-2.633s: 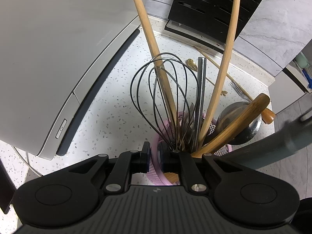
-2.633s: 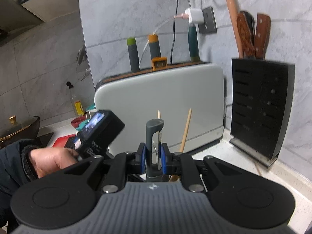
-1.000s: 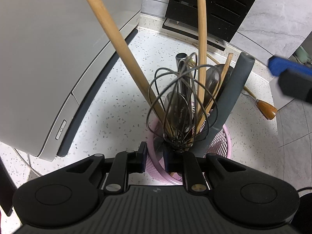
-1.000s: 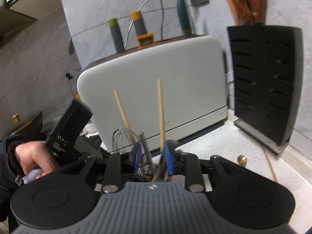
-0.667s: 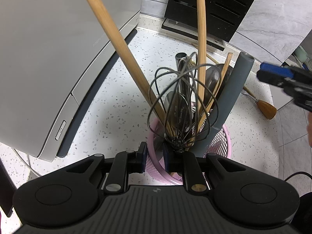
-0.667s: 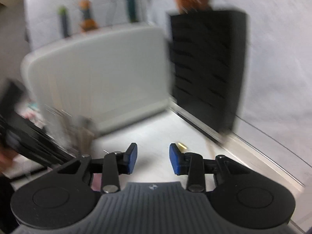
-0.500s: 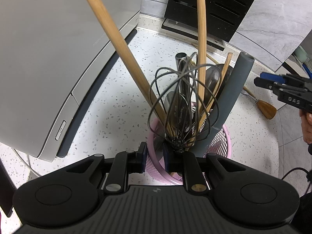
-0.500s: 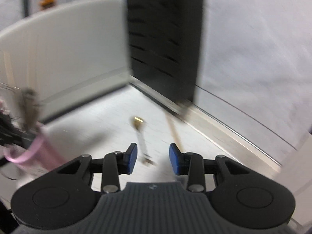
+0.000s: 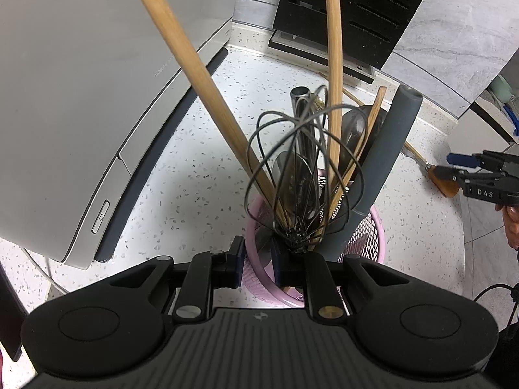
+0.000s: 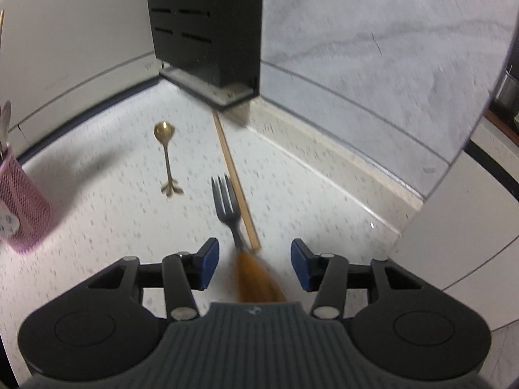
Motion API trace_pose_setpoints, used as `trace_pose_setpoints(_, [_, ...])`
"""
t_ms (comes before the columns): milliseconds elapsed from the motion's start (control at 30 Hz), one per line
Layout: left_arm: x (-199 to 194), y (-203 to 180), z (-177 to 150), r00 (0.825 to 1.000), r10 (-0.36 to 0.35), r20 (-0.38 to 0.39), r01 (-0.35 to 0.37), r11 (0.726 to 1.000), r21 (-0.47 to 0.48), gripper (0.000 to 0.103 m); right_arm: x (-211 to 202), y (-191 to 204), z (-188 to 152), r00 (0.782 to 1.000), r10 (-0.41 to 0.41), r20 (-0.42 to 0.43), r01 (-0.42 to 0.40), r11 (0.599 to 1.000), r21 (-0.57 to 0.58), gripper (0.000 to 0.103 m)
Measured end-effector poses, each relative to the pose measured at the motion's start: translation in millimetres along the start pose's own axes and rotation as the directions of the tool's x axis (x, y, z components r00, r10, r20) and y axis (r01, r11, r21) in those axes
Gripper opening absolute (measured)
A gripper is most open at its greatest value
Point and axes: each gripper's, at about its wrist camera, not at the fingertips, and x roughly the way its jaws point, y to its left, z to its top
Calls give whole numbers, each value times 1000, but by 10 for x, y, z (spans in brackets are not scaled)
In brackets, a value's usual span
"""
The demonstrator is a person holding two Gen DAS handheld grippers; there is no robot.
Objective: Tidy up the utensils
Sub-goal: 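Grasp the orange-handled fork by its handle with the right gripper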
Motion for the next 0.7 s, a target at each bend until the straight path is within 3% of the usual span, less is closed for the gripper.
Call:
trace_pose_setpoints(167, [1, -2, 0, 1000, 0, 0, 0, 1000, 1, 19, 34, -59, -113, 997, 33, -69, -31, 999, 24, 48])
trace_pose_setpoints(200, [5, -7, 0, 1000, 1, -1, -1, 1000, 1, 19, 35, -43, -132, 996, 36, -77, -35, 999, 20, 46])
trace_pose_setpoints(233, [8, -7, -1, 1000, 2, -2, -2, 1000, 2, 19, 31, -16, -149, 996, 27, -81, -26, 1000, 10, 36])
trace_pose_setpoints(433, [19, -15, -7, 1000, 6, -6, -6, 1000, 5, 19, -18, 212, -165, 993, 29, -112, -34, 999, -41, 33])
trace_pose_setpoints(700, [20, -17, -9, 1000, 6, -6, -6, 1000, 5, 19, -125, 601, -250, 969, 143, -201, -178, 970, -166, 33])
